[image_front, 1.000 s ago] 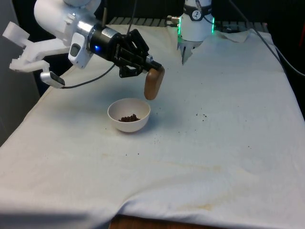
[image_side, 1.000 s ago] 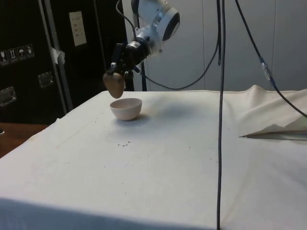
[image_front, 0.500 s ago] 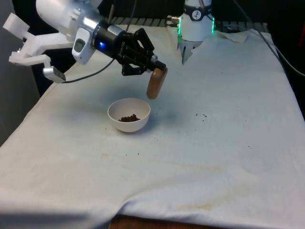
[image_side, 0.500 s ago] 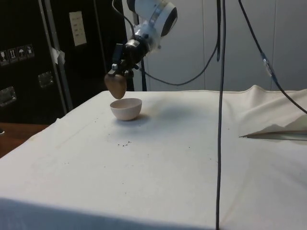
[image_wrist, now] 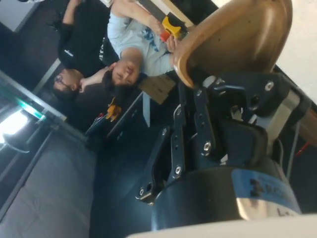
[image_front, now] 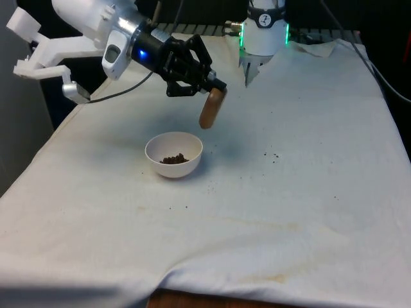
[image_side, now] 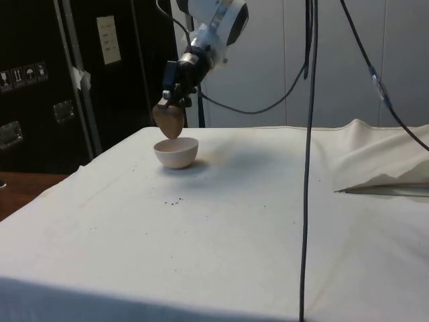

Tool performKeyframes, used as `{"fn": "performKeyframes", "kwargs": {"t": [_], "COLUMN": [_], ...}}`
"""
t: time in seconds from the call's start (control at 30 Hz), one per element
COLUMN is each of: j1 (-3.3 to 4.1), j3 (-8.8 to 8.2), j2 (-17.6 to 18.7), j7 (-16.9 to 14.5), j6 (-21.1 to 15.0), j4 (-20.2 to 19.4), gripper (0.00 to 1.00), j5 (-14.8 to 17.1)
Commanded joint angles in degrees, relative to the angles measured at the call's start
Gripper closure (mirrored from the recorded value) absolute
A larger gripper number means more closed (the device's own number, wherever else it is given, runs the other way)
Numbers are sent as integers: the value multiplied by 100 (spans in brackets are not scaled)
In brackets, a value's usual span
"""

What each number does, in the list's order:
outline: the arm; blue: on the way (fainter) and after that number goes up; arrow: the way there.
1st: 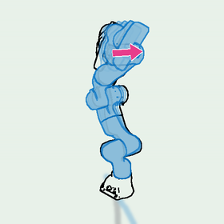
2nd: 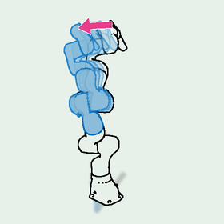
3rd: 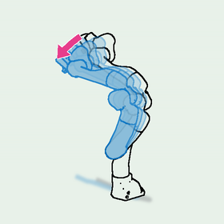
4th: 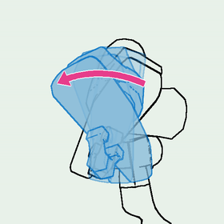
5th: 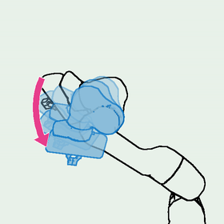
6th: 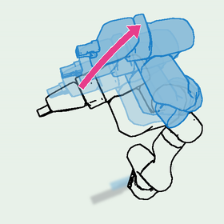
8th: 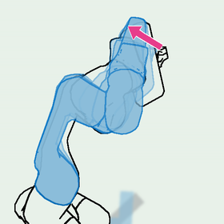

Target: Pour the coffee beans from the cup into the bowl.

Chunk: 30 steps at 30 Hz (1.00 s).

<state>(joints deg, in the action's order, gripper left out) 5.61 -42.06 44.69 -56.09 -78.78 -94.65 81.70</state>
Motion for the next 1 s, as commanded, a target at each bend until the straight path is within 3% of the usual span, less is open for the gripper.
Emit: {"fn": "performKeyframes", "kwargs": {"t": [0.0, 0.2, 0.23, 0.27, 0.4, 0.47, 0.5, 0.53, 0.77, 0.8, 0.83, 0.97], "j1": [92, 138, 52, 155, 218, 241, 143, 246, 315, 212, 321, 350], "j3": [-63, -46, 23, -34, -17, 6, 63, 11, 103, 166, 120, 223], "j2": [-63, -149, -115, -189, -281, -327, -264, -344, -521, -458, -544, -676], "j7": [-23, -115, -126, -149, -229, -264, -246, -275, -367, -367, -372, -395], "j6": [-132, -246, -143, -298, -441, -510, -367, -544, -842, -693, -882, -1117], "j4": [-92, -172, -97, -212, -327, -378, -281, -407, -602, -504, -630, -773], "gripper": [100, 100, 100, 100, 100, 100, 100, 100, 100, 100, 100, 100], "j5": [-57, -264, -304, -338, -521, -596, -567, -630, -922, -905, -963, -1140]}}
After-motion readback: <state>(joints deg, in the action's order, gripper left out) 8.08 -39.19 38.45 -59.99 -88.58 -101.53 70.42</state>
